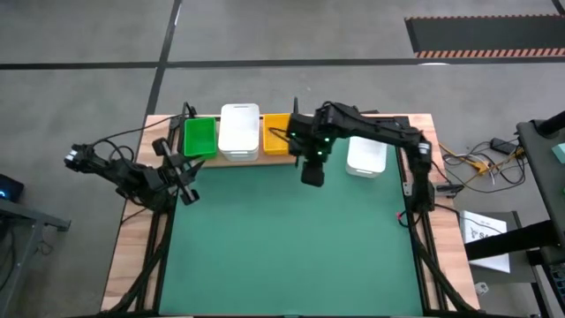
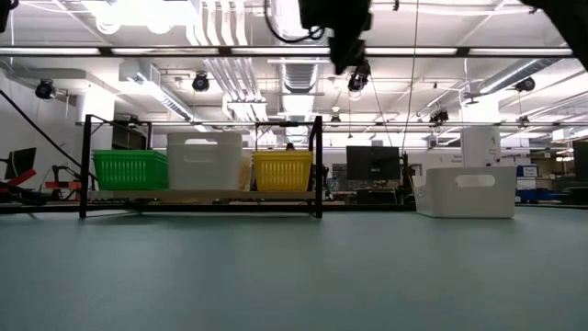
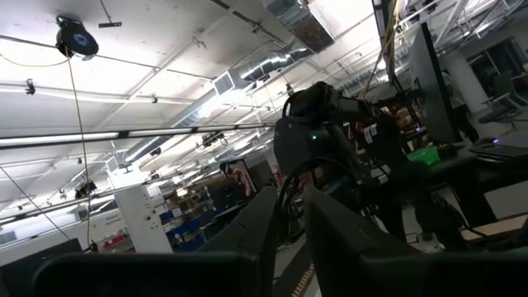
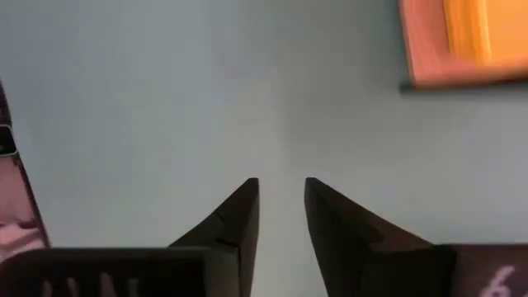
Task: Stack baskets on shelf by color
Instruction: Stack the white bin on the top of the white bin on the shelf
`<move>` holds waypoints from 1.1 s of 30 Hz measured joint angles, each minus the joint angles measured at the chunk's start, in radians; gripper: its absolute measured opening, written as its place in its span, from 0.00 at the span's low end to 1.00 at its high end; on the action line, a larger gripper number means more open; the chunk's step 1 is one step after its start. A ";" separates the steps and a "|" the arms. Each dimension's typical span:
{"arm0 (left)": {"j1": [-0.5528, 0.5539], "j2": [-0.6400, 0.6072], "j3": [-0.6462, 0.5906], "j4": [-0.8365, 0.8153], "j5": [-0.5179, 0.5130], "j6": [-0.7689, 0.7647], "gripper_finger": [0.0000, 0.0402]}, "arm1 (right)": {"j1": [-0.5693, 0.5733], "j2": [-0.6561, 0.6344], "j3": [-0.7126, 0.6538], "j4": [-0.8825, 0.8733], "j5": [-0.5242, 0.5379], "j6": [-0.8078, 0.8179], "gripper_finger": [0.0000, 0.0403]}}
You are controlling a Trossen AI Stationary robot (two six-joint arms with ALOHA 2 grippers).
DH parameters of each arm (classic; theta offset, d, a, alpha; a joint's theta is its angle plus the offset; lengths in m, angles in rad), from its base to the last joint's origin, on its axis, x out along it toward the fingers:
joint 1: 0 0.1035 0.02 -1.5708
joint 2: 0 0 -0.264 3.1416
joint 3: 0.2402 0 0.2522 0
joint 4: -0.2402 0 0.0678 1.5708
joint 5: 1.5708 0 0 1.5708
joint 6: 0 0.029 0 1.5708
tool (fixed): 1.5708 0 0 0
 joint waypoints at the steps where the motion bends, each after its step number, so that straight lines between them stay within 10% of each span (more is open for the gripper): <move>1: 0.000 0.002 0.000 0.000 0.000 0.000 0.12 | -0.001 -0.025 -0.037 0.000 0.004 0.033 0.23; 11: 0.000 0.019 0.000 -0.001 -0.001 -0.036 0.12 | 0.003 -0.327 -0.584 0.149 0.111 0.202 0.47; 17: 0.000 0.013 0.000 0.001 -0.001 -0.053 0.12 | -0.014 -0.445 -0.873 0.170 0.355 0.252 0.51; 26: 0.000 0.013 0.000 0.007 -0.001 -0.052 0.12 | -0.100 -0.464 -1.130 0.440 0.428 0.082 0.47; 33: 0.000 0.015 -0.002 0.006 -0.003 -0.053 0.12 | -0.114 -0.461 -1.196 0.618 0.419 0.028 0.27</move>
